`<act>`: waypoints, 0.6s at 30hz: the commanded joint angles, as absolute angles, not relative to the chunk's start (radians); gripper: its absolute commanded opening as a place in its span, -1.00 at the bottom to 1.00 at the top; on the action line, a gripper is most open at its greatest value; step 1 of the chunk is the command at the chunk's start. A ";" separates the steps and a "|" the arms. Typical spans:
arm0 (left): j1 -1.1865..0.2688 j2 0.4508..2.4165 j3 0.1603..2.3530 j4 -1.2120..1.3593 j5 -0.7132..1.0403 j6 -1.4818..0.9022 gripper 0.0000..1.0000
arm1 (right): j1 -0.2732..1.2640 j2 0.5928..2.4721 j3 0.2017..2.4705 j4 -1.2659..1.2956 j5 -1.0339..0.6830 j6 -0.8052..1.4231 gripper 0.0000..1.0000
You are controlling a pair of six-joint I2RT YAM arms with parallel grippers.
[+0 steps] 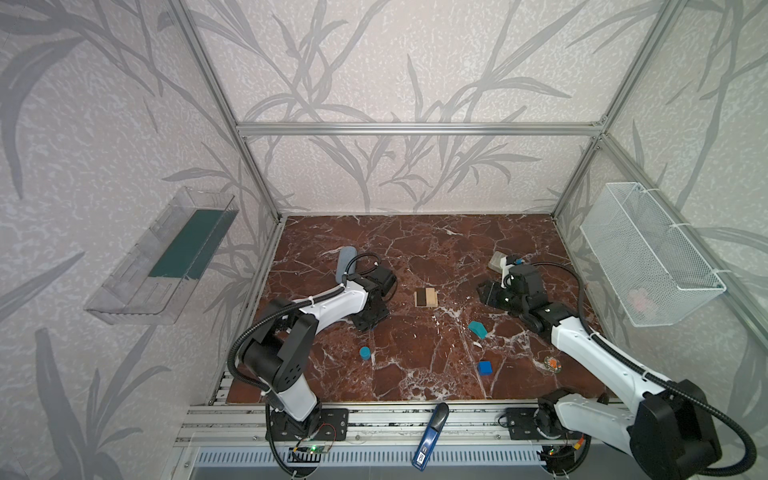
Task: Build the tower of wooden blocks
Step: 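Lower the left gripper around the blue cube and close, then lift the blue cube with the left gripper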
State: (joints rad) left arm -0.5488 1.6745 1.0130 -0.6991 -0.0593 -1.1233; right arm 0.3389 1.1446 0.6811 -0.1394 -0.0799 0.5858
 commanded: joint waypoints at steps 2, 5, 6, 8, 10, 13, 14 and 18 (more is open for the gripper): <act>-0.543 1.689 1.020 -0.714 -0.091 -1.118 -0.16 | 0.333 1.150 0.673 -0.129 -0.084 0.581 -0.01; -0.544 1.683 1.016 -0.715 -0.094 -1.114 -0.23 | 0.333 1.150 0.673 -0.127 -0.086 0.581 -0.01; -0.544 1.681 1.014 -0.714 -0.095 -1.112 -0.24 | 0.333 1.151 0.673 -0.127 -0.086 0.581 -0.01; -0.544 1.675 1.014 -0.714 -0.099 -1.106 -0.26 | 0.333 1.152 0.672 -0.126 -0.087 0.583 -0.01; -0.543 1.671 1.016 -0.716 -0.103 -1.096 -0.31 | 0.333 1.154 0.673 -0.125 -0.089 0.583 -0.01; -0.544 1.670 1.022 -0.731 -0.112 -1.083 -0.33 | 0.332 1.158 0.672 -0.123 -0.089 0.583 0.00; -0.544 1.670 1.024 -0.734 -0.113 -1.078 -0.33 | 0.333 1.159 0.673 -0.122 -0.089 0.583 -0.01; -0.544 1.670 1.024 -0.740 -0.116 -1.067 -0.15 | 0.333 1.167 0.676 -0.120 -0.096 0.584 -0.01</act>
State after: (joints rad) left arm -0.5488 1.6783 1.0130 -0.7048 -0.0807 -1.0744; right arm 0.3382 1.1595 0.6811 -0.1375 -0.0875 0.5861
